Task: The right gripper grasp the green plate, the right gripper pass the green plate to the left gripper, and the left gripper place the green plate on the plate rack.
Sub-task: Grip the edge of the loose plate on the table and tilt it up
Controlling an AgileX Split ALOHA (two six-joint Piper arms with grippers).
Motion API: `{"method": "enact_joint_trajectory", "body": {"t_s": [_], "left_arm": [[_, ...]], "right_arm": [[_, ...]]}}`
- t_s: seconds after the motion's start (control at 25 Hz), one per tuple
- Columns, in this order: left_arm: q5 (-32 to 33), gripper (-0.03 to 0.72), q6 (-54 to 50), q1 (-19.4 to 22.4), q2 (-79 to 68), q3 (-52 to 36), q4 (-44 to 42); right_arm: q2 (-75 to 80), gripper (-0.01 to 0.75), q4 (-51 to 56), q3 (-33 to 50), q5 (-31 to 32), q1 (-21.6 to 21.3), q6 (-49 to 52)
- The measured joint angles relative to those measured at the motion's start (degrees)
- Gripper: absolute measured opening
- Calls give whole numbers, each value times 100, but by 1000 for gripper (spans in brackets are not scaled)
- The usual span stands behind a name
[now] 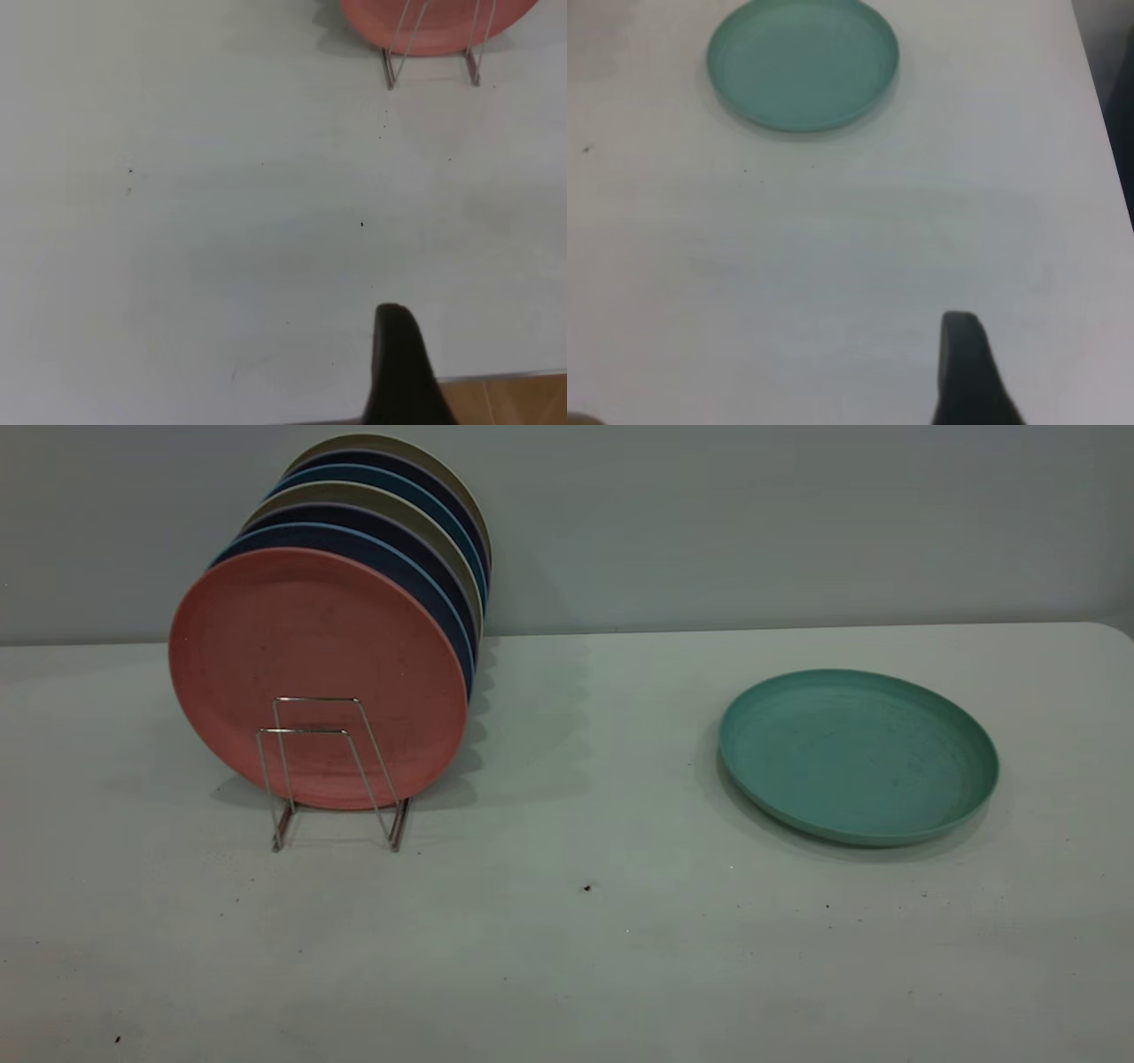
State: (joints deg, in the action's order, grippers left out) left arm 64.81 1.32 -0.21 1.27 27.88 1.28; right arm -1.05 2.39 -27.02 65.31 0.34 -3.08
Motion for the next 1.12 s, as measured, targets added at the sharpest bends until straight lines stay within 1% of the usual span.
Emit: {"method": "enact_joint_trajectory", "body": {"t_s": [0.88,1.0,1.12], "left_arm": [[-5,486,-99,0,-50,0,-11],[-283,486,-256,0,-491,107,-128],[-1024,488,-268,0,-1308,293,-128]], "right_arm": [[0,460,-5,-6,-6,0,0],[299,460,-5,-69,-95,0,-5],[1061,465,65,-150,-480,0,-5]]}}
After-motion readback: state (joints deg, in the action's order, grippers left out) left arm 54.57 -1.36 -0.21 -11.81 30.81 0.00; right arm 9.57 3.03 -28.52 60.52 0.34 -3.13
